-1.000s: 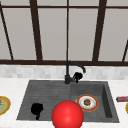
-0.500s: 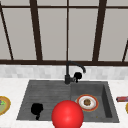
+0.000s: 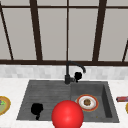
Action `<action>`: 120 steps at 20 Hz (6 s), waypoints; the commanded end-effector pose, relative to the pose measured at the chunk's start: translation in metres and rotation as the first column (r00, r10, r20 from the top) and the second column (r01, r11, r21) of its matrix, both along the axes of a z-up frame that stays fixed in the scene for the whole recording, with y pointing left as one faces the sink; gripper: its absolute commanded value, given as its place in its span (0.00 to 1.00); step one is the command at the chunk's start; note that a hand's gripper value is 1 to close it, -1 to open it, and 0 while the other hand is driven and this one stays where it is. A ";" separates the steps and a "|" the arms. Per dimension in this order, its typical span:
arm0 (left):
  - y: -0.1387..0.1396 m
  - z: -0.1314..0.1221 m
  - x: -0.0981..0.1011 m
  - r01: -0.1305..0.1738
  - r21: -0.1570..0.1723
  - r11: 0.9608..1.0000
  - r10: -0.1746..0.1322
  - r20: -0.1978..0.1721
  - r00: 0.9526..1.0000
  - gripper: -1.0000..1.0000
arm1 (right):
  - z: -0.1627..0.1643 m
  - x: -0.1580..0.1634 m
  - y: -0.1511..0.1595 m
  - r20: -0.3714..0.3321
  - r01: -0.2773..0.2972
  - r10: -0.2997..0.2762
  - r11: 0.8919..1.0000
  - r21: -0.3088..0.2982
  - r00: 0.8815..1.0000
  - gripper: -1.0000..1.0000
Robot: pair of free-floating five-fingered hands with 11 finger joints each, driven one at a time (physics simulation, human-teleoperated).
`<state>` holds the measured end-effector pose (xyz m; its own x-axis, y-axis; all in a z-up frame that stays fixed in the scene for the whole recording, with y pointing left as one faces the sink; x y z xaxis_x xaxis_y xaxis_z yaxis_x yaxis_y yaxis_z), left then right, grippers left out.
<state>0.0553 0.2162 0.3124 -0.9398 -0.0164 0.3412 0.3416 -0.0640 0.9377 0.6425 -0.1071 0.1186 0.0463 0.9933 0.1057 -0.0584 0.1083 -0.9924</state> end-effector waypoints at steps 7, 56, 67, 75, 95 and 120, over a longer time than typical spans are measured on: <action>0.000 0.000 0.000 0.000 0.000 1.000 0.000 0.000 1.000 0.50 | 0.007 0.020 0.030 -0.031 0.002 -0.002 1.000 -0.014 1.000 1.00; 0.000 0.000 0.000 0.000 0.000 1.000 0.000 0.000 1.000 0.50 | 0.007 0.010 0.033 -0.017 -0.002 0.000 0.994 -0.106 1.000 1.00; 0.000 0.000 0.000 0.000 0.000 1.000 0.000 0.000 1.000 0.50 | 0.000 0.017 0.041 0.024 0.075 -0.072 0.988 -0.133 0.997 1.00; 0.000 0.000 0.000 0.000 0.000 1.000 0.000 0.000 1.000 0.50 | 0.001 0.017 0.043 0.020 0.076 -0.074 0.987 -0.144 0.997 1.00; 0.000 0.000 0.000 0.000 0.000 1.000 0.000 0.000 1.000 0.50 | 0.064 0.000 0.003 -0.082 0.094 -0.104 0.988 -0.120 0.991 0.00; 0.000 0.000 0.000 0.000 0.000 1.000 0.000 0.000 1.000 0.50 | 0.054 -0.166 -0.084 -0.081 0.056 -0.055 0.998 0.002 0.995 0.00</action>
<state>0.0553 0.2162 0.3124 -0.9398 -0.0164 0.3412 0.3416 -0.0640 0.9377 0.4942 -0.1820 0.1766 0.1096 0.9936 0.0283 -0.1356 0.0432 -0.9898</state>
